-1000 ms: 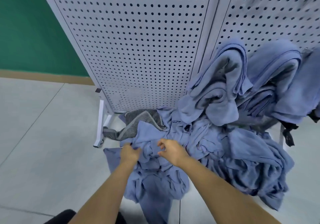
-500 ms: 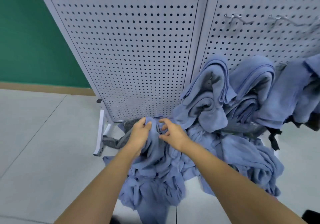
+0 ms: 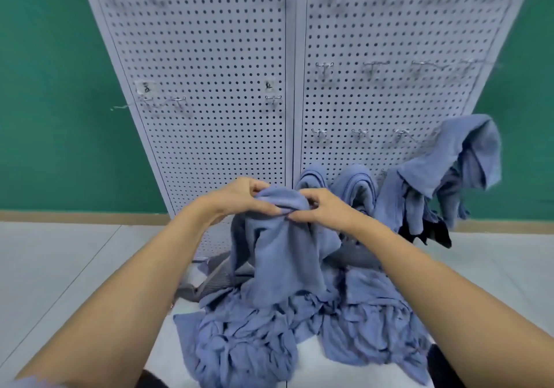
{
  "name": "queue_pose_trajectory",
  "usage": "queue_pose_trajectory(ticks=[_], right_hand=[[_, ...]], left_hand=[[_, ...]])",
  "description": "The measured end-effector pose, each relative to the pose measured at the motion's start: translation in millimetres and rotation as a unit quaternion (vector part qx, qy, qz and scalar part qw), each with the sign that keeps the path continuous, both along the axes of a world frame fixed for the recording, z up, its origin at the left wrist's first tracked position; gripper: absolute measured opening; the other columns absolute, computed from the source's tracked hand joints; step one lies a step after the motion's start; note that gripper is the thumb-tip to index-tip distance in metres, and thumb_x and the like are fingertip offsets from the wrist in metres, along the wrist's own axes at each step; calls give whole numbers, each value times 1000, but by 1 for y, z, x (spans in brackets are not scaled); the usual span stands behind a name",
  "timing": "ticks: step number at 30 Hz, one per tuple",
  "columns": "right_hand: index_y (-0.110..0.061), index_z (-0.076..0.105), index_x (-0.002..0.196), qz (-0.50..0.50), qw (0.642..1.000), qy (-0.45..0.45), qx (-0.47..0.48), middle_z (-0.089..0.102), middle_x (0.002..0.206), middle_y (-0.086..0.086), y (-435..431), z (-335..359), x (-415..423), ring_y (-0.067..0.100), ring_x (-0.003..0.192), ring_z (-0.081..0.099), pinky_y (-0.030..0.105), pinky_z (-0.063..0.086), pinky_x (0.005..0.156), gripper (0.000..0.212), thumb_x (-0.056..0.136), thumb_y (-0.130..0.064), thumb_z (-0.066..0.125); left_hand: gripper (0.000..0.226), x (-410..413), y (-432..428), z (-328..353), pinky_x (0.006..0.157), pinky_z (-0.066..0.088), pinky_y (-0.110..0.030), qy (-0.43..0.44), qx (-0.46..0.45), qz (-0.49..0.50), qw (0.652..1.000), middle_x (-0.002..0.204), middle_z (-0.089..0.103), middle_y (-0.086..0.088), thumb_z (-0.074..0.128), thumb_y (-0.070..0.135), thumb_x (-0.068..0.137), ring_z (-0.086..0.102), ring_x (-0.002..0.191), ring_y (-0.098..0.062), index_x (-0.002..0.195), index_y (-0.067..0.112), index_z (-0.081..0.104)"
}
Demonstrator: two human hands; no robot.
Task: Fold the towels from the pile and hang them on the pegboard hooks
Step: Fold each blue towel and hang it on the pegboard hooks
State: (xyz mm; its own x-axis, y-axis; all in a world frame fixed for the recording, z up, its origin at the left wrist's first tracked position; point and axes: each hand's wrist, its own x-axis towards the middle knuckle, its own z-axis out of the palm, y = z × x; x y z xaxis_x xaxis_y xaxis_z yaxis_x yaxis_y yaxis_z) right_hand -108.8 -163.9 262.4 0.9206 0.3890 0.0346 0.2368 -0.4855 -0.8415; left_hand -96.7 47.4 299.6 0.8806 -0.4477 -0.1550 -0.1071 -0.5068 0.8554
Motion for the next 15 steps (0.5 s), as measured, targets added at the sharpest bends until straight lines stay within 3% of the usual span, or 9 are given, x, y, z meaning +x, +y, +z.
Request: queue_pose_trajectory(ticks=[2,5,7,8,9,10,11,13,15], right_hand=[[-5,61,86,-24,999,13,38,59,80,4,-18,11,-13,9,75,54,28,43,74,11,88,-14,66],[-5,66,102,-24,994,62,89,69,98,4,-34,22,-32,15,91,65,29,51,85,18,87,-15,68],[-31,67,109,15,995,94,18,70,109,-1,-38,26,-43,15,100,66,26,54,84,25,86,-24,71],[-43,65,106,32,993,105,-38,69,103,-2,-37,27,-48,15,96,65,22,52,78,25,87,-28,70],[-43,65,102,28,989,123,-81,67,95,1,-37,25,-50,17,90,65,20,51,73,18,88,-32,68],[-30,68,101,9,986,133,-97,66,91,4,-37,23,-51,21,88,65,22,51,74,12,90,-34,65],[-18,68,102,-18,987,138,-77,67,94,7,-38,20,-51,22,90,66,25,52,78,19,92,-33,61],[-11,66,110,-61,988,134,44,68,106,8,-45,13,-47,20,98,64,29,50,90,24,96,-27,56],[-13,64,117,-100,965,133,201,68,116,8,-50,13,-48,20,111,63,37,46,103,25,97,-23,55]], left_hand=[[18,-4,-4,0,63,41,-27,-76,106,12,991,66,58,-8,77,14,76,51,63,-14,81,0,66],[14,-11,-21,1,53,35,-20,-165,84,73,980,56,55,4,73,11,77,44,51,-5,67,16,64],[13,-13,-35,2,55,37,-19,-230,74,104,965,65,60,1,68,11,79,48,57,-8,70,20,64],[11,-13,-41,1,56,39,-19,-248,72,116,959,68,61,-2,66,11,80,49,59,-10,72,18,65],[10,-13,-48,0,57,43,-19,-248,61,125,959,71,63,-5,64,9,81,52,57,-11,74,15,66],[8,-13,-54,-2,58,50,-21,-231,35,133,963,73,64,-9,62,6,82,56,55,-12,77,11,66],[7,-12,-59,-5,63,56,-26,-198,-5,136,971,77,66,-11,61,4,83,61,58,-13,81,8,66],[13,-13,-65,-10,83,57,-36,-118,-83,119,982,96,68,-10,64,9,87,67,83,-18,100,9,65],[29,-15,-65,-20,93,52,-38,-36,-126,95,987,111,62,-4,66,19,88,62,100,-17,116,16,59]])
